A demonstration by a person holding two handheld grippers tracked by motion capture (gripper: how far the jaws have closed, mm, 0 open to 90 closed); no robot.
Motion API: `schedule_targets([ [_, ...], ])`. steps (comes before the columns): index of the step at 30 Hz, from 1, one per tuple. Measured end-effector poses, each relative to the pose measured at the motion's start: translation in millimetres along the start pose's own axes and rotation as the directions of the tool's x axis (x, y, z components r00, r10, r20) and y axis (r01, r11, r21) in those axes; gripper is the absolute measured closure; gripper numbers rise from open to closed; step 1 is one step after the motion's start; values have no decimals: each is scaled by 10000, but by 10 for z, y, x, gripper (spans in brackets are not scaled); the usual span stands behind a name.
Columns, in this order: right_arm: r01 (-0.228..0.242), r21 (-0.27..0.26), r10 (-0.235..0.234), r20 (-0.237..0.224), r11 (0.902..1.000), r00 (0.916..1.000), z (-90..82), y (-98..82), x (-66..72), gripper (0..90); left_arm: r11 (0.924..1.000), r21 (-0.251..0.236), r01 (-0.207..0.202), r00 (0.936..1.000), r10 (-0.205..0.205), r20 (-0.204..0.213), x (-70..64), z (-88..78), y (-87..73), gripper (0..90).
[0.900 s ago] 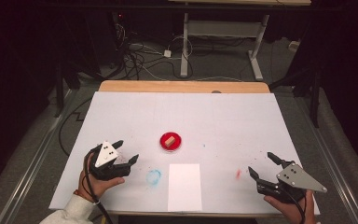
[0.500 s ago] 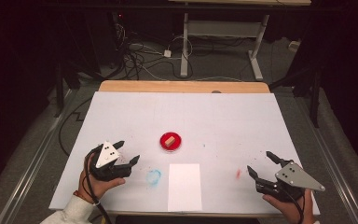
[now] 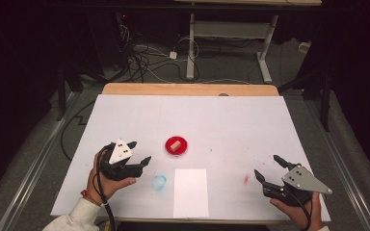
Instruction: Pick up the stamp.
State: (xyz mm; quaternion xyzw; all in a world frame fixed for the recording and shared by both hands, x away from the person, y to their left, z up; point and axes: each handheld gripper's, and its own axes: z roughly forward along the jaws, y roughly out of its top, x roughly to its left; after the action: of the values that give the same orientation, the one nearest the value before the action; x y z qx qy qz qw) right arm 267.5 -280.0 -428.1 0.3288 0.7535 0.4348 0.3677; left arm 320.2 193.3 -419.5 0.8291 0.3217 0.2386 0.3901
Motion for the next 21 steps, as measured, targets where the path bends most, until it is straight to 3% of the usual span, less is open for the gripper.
schedule_targets([
  [9,-6,-35,6,65,10000,10000,-4,5,4,265,9996,56,-280,9995,280,132,-32,99,148,307],
  [21,-1,4,1,28,10000,10000,7,9,5,268,9992,353,-182,9985,163,523,-33,242,306,307],
])
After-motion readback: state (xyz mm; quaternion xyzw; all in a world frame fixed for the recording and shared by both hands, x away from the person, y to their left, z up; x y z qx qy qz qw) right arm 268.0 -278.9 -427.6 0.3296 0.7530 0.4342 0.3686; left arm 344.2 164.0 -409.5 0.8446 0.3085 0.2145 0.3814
